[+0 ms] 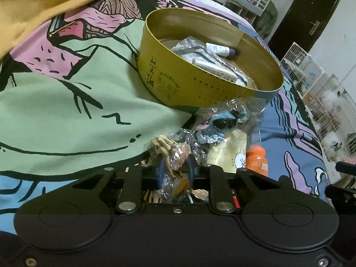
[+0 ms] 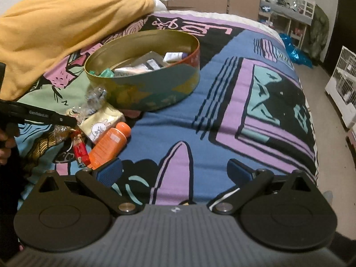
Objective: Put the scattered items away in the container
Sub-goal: 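Grasp the clear bag of dried snacks with the left gripper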
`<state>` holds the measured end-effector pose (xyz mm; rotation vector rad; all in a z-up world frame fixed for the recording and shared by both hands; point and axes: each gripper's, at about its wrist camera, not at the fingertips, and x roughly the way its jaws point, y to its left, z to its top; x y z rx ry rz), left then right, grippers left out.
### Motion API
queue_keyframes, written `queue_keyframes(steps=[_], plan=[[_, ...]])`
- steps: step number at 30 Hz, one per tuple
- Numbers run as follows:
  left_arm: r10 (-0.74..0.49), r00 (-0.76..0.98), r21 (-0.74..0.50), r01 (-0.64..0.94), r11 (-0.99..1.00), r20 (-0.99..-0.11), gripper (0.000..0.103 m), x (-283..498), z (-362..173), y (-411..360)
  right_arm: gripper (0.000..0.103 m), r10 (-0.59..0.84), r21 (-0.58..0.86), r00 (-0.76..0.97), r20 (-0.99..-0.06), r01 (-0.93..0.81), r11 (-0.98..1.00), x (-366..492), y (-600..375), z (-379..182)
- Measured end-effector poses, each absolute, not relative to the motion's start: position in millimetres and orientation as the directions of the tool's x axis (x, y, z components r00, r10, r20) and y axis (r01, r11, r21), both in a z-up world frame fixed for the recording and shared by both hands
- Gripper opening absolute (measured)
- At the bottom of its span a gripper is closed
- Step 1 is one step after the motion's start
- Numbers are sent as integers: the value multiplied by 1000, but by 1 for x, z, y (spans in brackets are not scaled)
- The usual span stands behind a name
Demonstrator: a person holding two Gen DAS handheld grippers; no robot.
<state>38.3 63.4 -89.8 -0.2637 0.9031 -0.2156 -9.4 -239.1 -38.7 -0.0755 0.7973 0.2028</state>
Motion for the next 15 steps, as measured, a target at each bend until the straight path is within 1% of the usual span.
queue_keyframes(steps=[6,9,15], plan=[[-304,609,-325,79,942,-733,15,31,-84,63,103,145,-26,708,-692,-225,974,-14,-241,-49],[-297,609,-330,60,942,-736,15,31,-84,64,103,153,5,709,-688,-206,979,-13,-246,-53],[-287,623,-339,36,940,-728,15,23,-78,66,103,195,114,713,-674,-161,980,-6,-259,-57]])
